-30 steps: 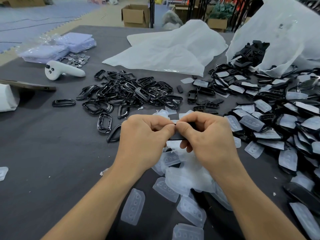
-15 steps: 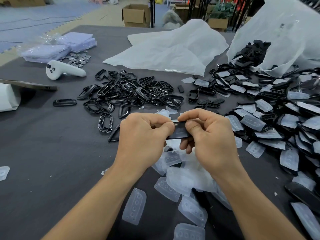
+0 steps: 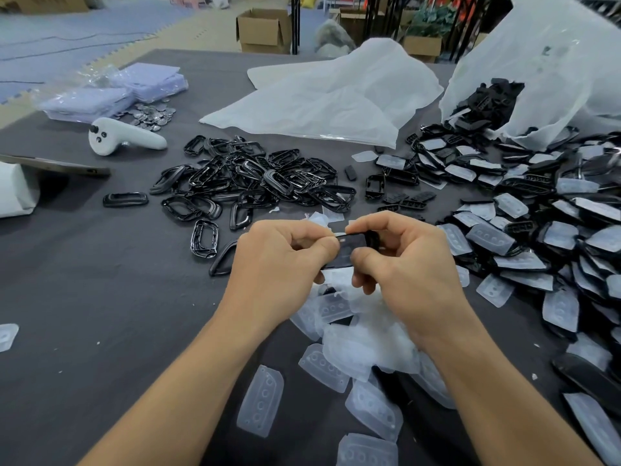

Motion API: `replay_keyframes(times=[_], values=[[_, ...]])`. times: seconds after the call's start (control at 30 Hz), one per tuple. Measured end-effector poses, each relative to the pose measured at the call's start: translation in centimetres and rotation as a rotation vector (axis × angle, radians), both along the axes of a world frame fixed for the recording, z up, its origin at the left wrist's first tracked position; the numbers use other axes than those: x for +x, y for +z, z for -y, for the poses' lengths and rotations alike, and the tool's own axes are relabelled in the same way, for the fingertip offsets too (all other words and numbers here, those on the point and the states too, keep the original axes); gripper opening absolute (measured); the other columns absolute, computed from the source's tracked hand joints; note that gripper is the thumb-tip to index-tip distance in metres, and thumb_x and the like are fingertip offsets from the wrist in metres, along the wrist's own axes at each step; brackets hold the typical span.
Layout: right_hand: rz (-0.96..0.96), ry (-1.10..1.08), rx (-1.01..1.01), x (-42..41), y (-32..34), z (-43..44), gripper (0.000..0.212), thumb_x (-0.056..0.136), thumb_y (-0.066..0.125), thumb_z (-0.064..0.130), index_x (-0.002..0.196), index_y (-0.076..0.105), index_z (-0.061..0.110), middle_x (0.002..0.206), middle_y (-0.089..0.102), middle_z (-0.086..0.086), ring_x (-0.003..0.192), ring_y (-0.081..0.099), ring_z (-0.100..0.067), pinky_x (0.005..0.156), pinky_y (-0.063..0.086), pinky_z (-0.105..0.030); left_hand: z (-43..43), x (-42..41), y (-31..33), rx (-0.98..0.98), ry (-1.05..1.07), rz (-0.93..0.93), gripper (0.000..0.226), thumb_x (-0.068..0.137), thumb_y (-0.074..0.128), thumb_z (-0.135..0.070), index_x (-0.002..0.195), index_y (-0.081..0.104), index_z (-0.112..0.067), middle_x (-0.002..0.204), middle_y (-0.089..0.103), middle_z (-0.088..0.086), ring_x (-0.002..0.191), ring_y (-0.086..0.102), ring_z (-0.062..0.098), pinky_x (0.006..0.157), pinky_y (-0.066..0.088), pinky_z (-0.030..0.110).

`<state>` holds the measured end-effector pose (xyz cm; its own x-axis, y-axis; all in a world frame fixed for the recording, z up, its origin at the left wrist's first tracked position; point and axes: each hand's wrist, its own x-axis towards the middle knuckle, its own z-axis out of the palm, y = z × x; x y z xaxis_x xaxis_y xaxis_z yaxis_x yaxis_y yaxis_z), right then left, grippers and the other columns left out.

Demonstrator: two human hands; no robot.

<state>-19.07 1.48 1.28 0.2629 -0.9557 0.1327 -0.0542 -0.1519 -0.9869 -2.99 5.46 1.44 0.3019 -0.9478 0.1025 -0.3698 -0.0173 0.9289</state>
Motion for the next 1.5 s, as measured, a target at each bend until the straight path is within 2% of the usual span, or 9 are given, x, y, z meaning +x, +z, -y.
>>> replay_keyframes(times=[0.47, 0.63, 0.8, 0.9, 1.0, 1.13, 1.27, 1.37, 1.5], values=[[-0.022, 0.015, 0.027, -0.3, 0.1, 0.1, 0.035, 0.08, 0.066, -0.01, 0.088, 0.075, 0.023, 0.063, 0.07, -0.006, 0.05, 0.061, -0.018, 0.048, 0.047, -0.024, 0.4, 0.6, 0.1, 0.13, -0.088, -0.318, 0.021, 0.08, 0.073, 0.012, 0.089, 0.081, -0.006, 0.063, 0.07, 0.015, 0.046, 0.06, 0.017, 0.047, 0.048, 0.022], [-0.445, 0.0, -0.251, -1.1, 0.5, 0.0, 0.046, 0.072, 0.08, 0.012, 0.107, 0.072, 0.041, 0.08, 0.071, 0.013, 0.068, 0.065, -0.008, 0.063, 0.05, -0.015, 0.5, 0.8, 0.3, 0.128, -0.114, -0.339, 0.019, 0.069, 0.075, -0.012, 0.083, 0.084, -0.019, 0.066, 0.072, 0.011, 0.051, 0.059, 0.015, 0.05, 0.047, 0.023], [-0.498, -0.058, -0.283, -1.5, 0.8, 0.2, 0.042, 0.072, 0.085, 0.013, 0.104, 0.077, 0.039, 0.09, 0.07, 0.029, 0.084, 0.065, 0.004, 0.072, 0.044, -0.005, 0.7, 0.9, -0.2, 0.112, -0.117, -0.343, 0.014, 0.074, 0.075, -0.026, 0.085, 0.084, -0.025, 0.07, 0.075, 0.007, 0.052, 0.059, 0.014, 0.049, 0.047, 0.022], [-0.576, -0.174, -0.202, -2.9, 0.8, 1.4, 0.037, 0.072, 0.086, 0.019, 0.098, 0.077, 0.043, 0.08, 0.06, 0.048, 0.078, 0.058, 0.023, 0.063, 0.037, 0.004, 0.8, 1.0, -0.5, 0.038, -0.016, -0.256, 0.007, 0.086, 0.078, -0.028, 0.081, 0.082, -0.029, 0.071, 0.076, 0.004, 0.053, 0.064, 0.013, 0.05, 0.049, 0.021], [-0.667, -0.391, -0.11, -5.1, 0.3, 3.2, 0.029, 0.073, 0.083, 0.027, 0.099, 0.077, 0.039, 0.067, 0.061, 0.028, 0.072, 0.059, 0.012, 0.061, 0.038, -0.002, 1.0, 1.6, -0.8, 0.002, 0.084, -0.113, 0.018, 0.089, 0.076, -0.021, 0.077, 0.08, -0.035, 0.068, 0.076, -0.003, 0.054, 0.066, 0.01, 0.055, 0.051, 0.027], [-0.773, -0.589, -0.035, -7.4, -0.2, 4.5, 0.034, 0.078, 0.079, 0.025, 0.111, 0.077, 0.025, 0.1, 0.07, 0.009, 0.097, 0.061, -0.019, 0.086, 0.047, -0.03, 0.8, 1.9, -0.7, 0.045, 0.328, 0.372, 0.011, 0.084, 0.07, -0.039, 0.076, 0.075, -0.045, 0.063, 0.068, -0.025, 0.063, 0.063, 0.0, 0.061, 0.044, 0.022], [-0.815, -0.561, -0.087, -7.3, -0.2, 4.3, 0.046, 0.081, 0.079, 0.023, 0.126, 0.07, 0.018, 0.131, 0.066, -0.003, 0.126, 0.056, -0.027, 0.11, 0.044, -0.043, 1.0, 2.5, -0.9, 0.064, 0.416, 0.558, 0.017, 0.086, 0.068, -0.036, 0.07, 0.071, -0.041, 0.067, 0.065, -0.022, 0.074, 0.059, 0.013, 0.059, 0.032, 0.023], [-0.759, -0.46, -0.167, -5.8, -0.2, 3.8, 0.035, 0.086, 0.073, 0.018, 0.12, 0.073, 0.023, 0.139, 0.063, 0.001, 0.129, 0.055, -0.02, 0.111, 0.04, -0.032, 1.6, 3.1, -1.9, 0.01, 0.327, 0.581, 0.015, 0.09, 0.068, -0.026, 0.096, 0.079, -0.035, 0.096, 0.07, -0.015, 0.102, 0.057, 0.019, 0.082, 0.035, 0.027], [-0.659, -0.286, -0.201, -3.3, -0.7, 3.0, 0.021, 0.092, 0.069, 0.022, 0.109, 0.077, 0.03, 0.12, 0.064, 0.017, 0.105, 0.048, 0.007, 0.088, 0.028, 0.0, 2.3, 3.6, -2.7, 0.024, 0.261, 0.615, 0.03, 0.093, 0.065, -0.022, 0.12, 0.075, -0.028, 0.129, 0.067, -0.009, 0.123, 0.05, 0.019, 0.101, 0.033, 0.027]])
